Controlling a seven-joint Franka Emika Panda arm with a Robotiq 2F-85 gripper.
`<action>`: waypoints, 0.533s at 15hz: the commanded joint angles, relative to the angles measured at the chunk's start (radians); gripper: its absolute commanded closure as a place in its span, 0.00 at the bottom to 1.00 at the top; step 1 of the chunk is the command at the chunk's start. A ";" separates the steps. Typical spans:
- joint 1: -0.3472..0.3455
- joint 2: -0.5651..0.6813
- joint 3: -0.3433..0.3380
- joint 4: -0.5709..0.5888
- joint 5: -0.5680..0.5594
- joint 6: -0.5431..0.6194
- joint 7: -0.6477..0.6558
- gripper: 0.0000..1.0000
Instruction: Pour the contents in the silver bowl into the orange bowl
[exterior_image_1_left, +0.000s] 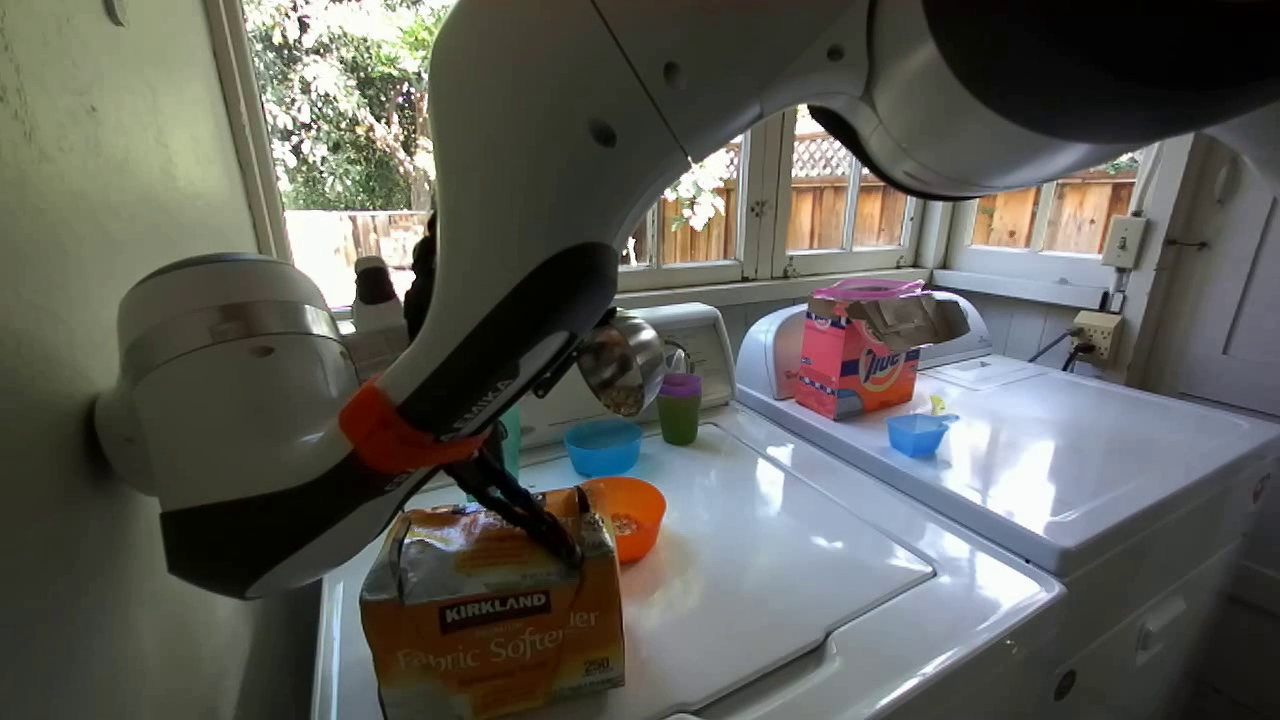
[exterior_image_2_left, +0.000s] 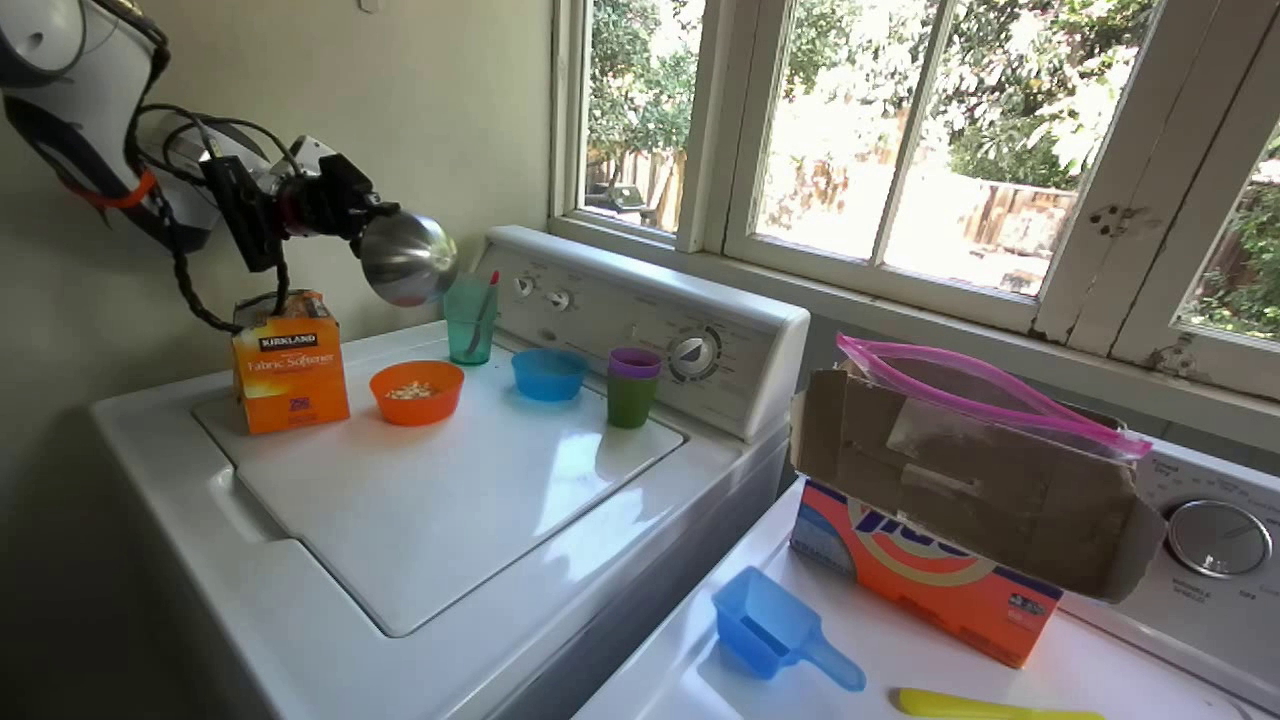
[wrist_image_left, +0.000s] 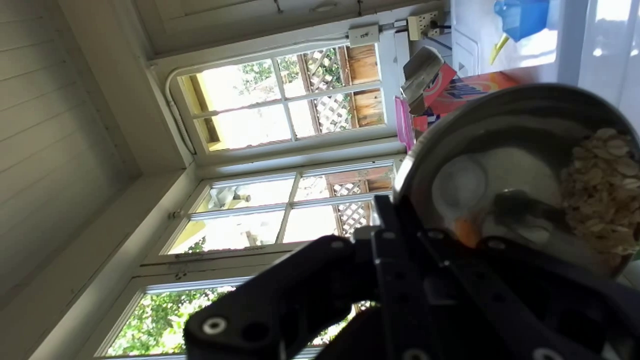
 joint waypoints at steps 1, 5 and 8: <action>0.034 0.032 -0.039 0.035 -0.030 -0.039 -0.047 0.99; 0.045 0.032 -0.053 0.035 -0.027 -0.040 -0.048 0.99; 0.087 0.025 -0.120 0.022 -0.001 -0.019 -0.053 0.99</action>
